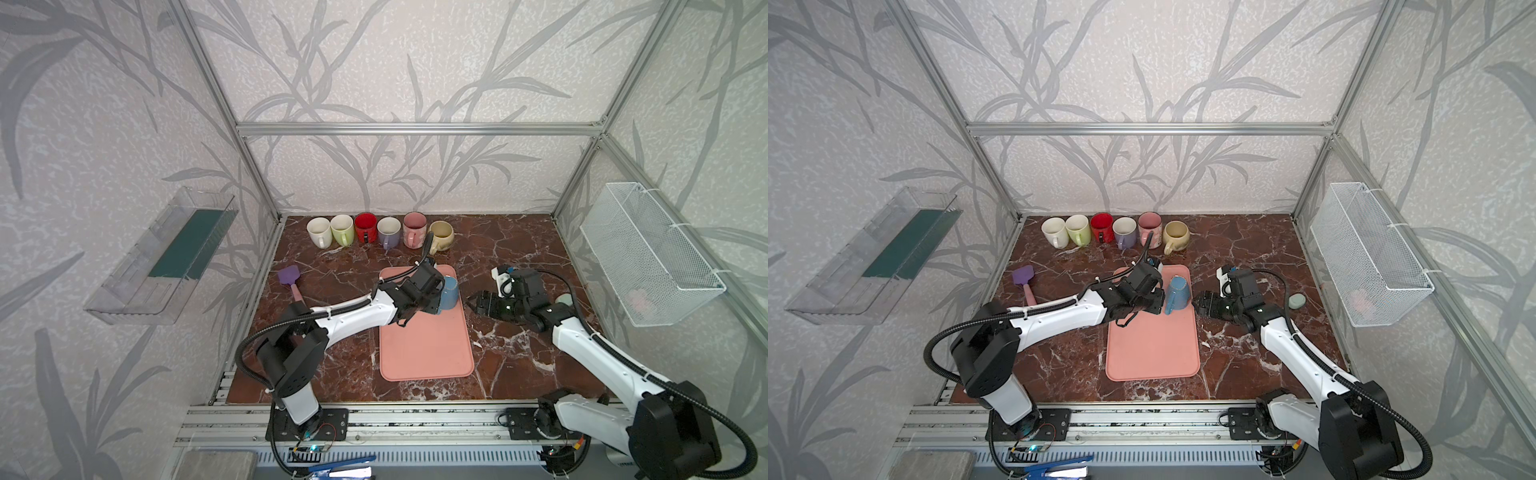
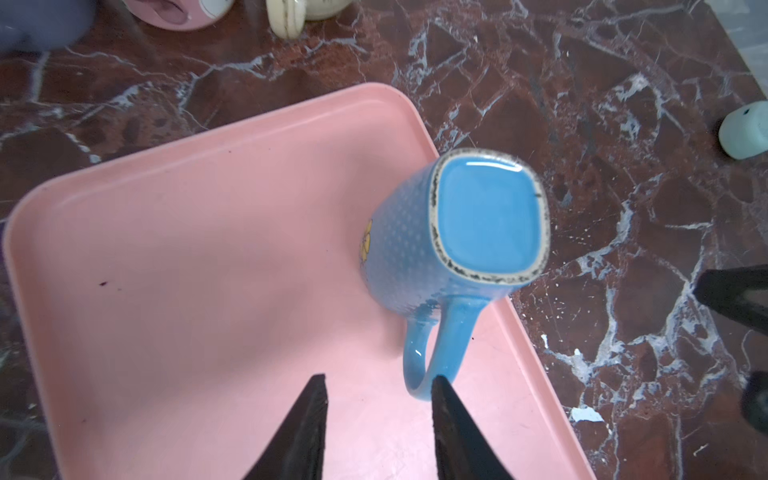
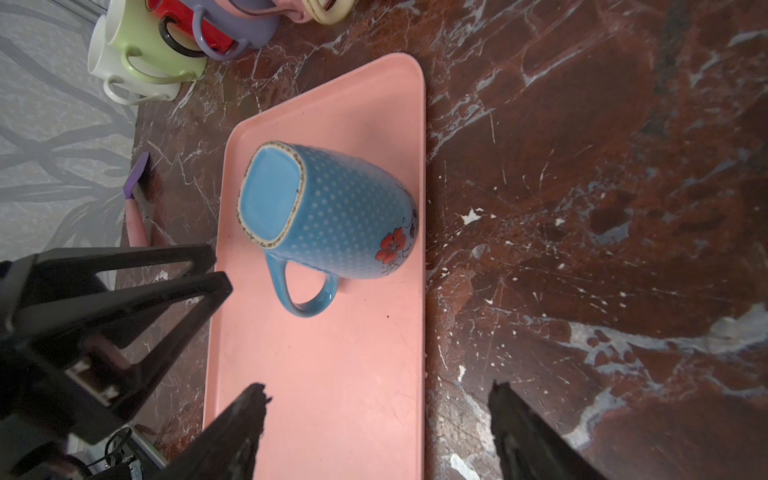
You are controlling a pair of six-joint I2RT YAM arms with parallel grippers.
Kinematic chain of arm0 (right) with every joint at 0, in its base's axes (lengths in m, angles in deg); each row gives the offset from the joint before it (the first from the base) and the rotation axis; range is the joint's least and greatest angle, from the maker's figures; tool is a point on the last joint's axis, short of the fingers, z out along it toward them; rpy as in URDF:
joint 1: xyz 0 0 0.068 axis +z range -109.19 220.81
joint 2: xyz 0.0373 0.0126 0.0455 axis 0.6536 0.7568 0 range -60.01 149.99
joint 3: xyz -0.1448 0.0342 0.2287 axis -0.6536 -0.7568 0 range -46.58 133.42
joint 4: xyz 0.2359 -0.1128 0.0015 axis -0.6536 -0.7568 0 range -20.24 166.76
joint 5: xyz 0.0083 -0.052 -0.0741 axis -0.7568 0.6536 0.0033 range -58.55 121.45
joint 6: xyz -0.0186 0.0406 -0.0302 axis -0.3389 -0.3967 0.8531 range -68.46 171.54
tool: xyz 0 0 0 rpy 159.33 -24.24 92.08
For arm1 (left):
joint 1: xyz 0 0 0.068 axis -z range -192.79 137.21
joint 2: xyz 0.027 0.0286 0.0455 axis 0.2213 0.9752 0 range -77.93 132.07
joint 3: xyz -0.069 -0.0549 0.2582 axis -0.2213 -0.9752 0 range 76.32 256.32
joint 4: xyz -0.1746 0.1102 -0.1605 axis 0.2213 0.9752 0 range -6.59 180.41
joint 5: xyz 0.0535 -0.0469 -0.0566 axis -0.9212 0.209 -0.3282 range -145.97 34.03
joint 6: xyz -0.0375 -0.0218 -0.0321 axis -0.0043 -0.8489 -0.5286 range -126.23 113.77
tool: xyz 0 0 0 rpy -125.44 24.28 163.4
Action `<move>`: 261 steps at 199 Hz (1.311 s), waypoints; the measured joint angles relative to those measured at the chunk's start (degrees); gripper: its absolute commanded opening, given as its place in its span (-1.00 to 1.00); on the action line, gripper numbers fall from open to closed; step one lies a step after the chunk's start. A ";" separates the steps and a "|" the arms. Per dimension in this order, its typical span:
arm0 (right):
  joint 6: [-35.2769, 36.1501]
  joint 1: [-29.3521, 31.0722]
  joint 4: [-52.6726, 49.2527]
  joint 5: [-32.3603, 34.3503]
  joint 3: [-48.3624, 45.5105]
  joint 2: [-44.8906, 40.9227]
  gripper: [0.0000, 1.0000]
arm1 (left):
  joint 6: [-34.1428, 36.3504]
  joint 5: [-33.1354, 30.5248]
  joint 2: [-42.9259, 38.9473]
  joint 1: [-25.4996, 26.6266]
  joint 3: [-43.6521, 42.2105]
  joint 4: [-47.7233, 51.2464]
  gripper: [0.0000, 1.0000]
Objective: Turn the mug right side up
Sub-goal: 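Grip the blue mug's handle with the left gripper and lift it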
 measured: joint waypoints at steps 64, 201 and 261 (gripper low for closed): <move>-0.63 0.00 0.04 0.83 -1.42 -3.67 0.67 | 1.97 -2.75 3.76 4.09 5.97 5.46 -0.08; -0.96 0.00 0.13 0.87 -6.01 -4.85 0.66 | 3.17 -6.64 16.15 4.11 18.34 12.50 -0.21; -1.11 0.00 0.59 0.83 -6.03 -4.46 0.66 | 3.48 -6.82 18.21 4.11 19.61 14.29 -0.38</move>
